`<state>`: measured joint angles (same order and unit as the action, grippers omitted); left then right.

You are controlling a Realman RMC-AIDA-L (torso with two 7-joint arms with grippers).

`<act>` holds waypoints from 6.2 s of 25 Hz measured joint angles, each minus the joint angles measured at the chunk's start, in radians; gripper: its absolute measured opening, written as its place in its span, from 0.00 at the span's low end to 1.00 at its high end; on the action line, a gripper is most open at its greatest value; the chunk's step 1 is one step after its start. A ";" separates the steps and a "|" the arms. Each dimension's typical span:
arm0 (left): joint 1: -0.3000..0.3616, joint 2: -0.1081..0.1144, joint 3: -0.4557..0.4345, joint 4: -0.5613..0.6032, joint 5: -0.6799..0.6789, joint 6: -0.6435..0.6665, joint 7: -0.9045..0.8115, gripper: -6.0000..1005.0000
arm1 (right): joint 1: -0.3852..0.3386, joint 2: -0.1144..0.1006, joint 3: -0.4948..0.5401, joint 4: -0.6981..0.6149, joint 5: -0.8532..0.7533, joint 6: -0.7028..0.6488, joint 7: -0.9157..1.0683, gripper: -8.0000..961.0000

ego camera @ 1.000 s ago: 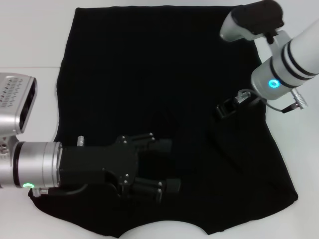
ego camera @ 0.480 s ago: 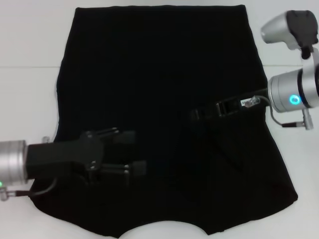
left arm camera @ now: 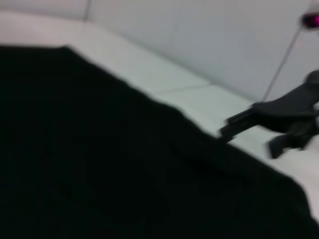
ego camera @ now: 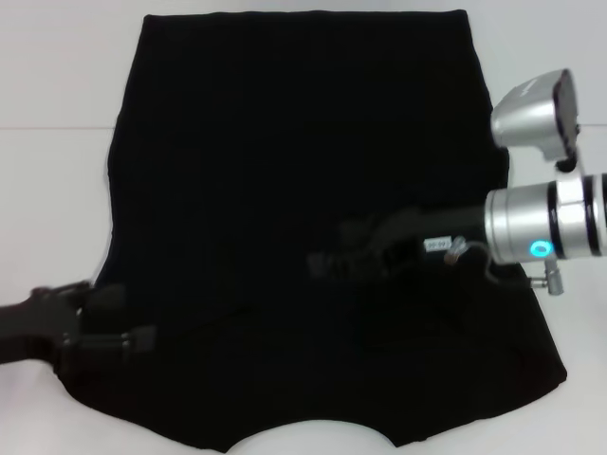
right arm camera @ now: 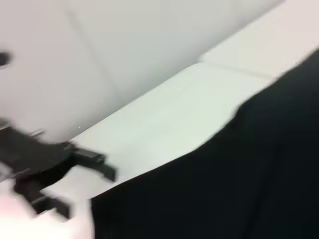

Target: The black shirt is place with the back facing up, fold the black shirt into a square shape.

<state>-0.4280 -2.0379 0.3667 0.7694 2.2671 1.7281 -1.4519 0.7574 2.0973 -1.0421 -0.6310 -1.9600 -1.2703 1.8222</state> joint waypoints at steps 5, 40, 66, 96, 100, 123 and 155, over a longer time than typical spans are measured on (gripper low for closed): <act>0.032 0.000 -0.047 0.030 0.089 -0.062 -0.070 0.94 | 0.006 0.001 -0.067 0.008 0.060 -0.022 -0.047 0.95; 0.037 -0.006 -0.068 0.005 0.189 -0.168 -0.166 0.41 | 0.019 -0.010 -0.082 -0.001 0.067 -0.028 -0.040 0.92; 0.024 -0.008 -0.075 -0.003 0.145 -0.090 -0.166 0.04 | -0.250 -0.163 0.059 -0.161 -0.065 -0.184 0.357 0.90; -0.003 -0.013 -0.074 -0.036 0.144 -0.101 -0.168 0.04 | -0.230 -0.143 0.268 -0.145 -0.437 -0.268 0.379 0.88; -0.003 -0.013 -0.074 -0.036 0.144 -0.101 -0.168 0.05 | -0.225 -0.137 0.268 -0.145 -0.442 -0.269 0.380 0.87; -0.006 -0.013 -0.074 -0.044 0.144 -0.125 -0.160 0.05 | -0.202 -0.114 0.267 -0.140 -0.455 -0.329 0.406 0.86; -0.015 -0.008 -0.074 -0.043 0.145 -0.095 -0.159 0.06 | -0.227 -0.119 0.333 -0.124 -0.496 -0.309 0.396 0.01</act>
<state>-0.4433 -2.0454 0.2929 0.7260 2.4117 1.6327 -1.6112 0.5306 1.9787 -0.7088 -0.7547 -2.4561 -1.5790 2.2181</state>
